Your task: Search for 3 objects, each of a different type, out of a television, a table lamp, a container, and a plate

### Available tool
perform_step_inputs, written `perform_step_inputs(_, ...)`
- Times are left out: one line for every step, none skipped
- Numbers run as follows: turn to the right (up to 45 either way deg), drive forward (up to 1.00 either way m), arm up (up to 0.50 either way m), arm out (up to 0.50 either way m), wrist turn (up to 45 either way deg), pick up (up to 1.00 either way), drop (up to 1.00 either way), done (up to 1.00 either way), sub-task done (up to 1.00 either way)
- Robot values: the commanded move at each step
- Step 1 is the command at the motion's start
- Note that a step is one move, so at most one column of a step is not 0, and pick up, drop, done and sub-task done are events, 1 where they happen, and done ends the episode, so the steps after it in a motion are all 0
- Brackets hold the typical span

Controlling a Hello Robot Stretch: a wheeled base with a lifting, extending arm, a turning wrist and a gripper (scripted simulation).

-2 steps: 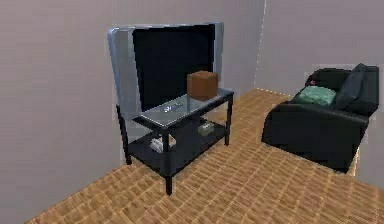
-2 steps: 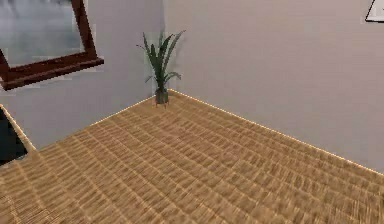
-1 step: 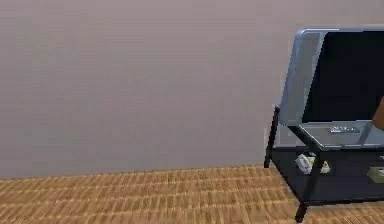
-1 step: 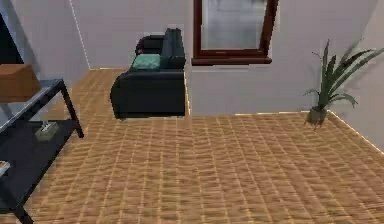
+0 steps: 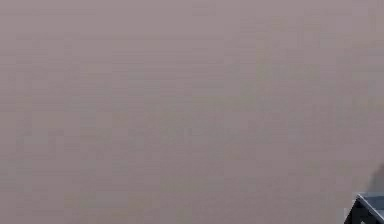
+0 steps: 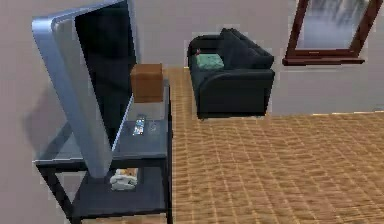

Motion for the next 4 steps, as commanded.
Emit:
perform_step_inputs(45.0,0.0,0.0,0.0,0.0,0.0,0.0,0.0,0.0)
perform_step_inputs(21.0,0.0,0.0,0.0,0.0,0.0,0.0,0.0,0.0)
perform_step_inputs(0.0,0.0,0.0,0.0,0.0,0.0,0.0,0.0,1.0)
perform_step_inputs(45.0,0.0,0.0,0.0,0.0,0.0,0.0,0.0,0.0)
